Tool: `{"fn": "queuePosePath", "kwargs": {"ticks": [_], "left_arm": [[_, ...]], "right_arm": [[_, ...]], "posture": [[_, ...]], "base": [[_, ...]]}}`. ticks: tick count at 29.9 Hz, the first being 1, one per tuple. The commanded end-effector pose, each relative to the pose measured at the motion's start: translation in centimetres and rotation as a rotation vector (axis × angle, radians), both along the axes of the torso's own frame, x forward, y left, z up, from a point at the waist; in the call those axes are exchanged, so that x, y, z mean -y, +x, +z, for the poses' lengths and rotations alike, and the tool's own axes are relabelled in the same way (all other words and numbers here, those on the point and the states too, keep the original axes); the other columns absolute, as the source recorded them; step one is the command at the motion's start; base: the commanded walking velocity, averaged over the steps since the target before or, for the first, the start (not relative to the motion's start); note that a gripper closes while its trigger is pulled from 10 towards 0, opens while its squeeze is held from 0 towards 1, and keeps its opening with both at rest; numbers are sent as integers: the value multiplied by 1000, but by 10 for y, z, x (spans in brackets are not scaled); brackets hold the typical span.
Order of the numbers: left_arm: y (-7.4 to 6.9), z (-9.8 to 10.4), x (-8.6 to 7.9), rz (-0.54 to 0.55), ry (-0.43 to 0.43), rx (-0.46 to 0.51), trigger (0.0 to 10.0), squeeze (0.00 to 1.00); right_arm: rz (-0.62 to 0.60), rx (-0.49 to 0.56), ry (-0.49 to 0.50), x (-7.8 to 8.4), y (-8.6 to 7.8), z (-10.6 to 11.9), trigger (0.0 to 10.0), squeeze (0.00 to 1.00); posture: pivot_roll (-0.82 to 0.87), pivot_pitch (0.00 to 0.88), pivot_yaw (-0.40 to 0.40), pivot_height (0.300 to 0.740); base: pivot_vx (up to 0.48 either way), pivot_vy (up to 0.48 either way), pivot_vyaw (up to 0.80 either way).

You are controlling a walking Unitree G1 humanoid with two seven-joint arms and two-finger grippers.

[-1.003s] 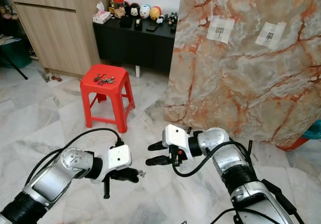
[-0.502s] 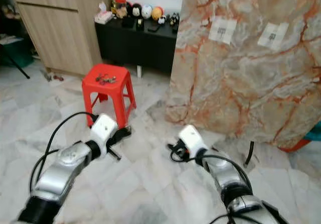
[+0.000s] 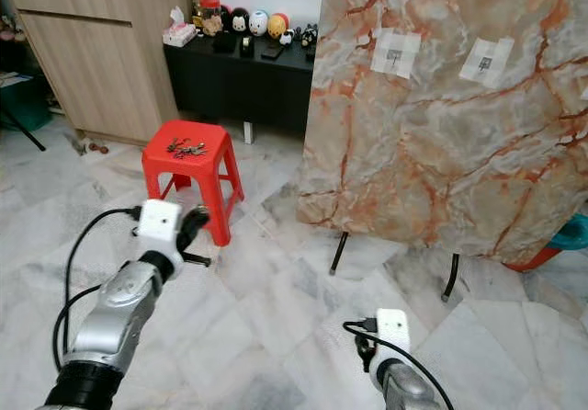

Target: Hang keys on a hook

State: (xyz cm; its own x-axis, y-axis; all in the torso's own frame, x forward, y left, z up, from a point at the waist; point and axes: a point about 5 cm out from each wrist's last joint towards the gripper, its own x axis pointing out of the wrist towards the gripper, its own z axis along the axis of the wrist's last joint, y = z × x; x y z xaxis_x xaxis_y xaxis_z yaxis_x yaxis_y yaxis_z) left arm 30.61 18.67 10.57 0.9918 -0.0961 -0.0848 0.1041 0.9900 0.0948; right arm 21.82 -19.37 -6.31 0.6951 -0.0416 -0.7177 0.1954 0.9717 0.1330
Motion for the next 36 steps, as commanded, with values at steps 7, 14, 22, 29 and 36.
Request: {"fn": "queuePosePath", "kwargs": {"ticks": [7, 14, 22, 29, 36], "left_arm": [[-14, 4, -28, 114, 14, 59, 10000, 0], [-10, 8, -22, 106, 14, 84, 10000, 0], [0, 10, -12, 77, 13, 95, 10000, 0], [-2, 8, -8, 58, 3, 94, 10000, 0], [-2, 12, 1, 0, -41, 109, 10000, 0]], "right_arm": [[14, -23, 5, -6, -12, -8, 10000, 0], [16, -51, 6, -7, -18, -11, 10000, 0], [3, -71, -4, -4, -23, -14, 10000, 0], [10, -94, -15, -3, -29, -17, 10000, 0], [4, -106, -12, -4, -32, -19, 10000, 0]], "posture": [[75, 0, -72, 740], [60, 0, -66, 740], [54, 0, -62, 740], [68, 0, -72, 740], [75, 0, -70, 740]], "base": [[0, 0, 0], [0, 0, 0], [0, -234, 0], [0, -344, 0], [0, -97, -114]]}}
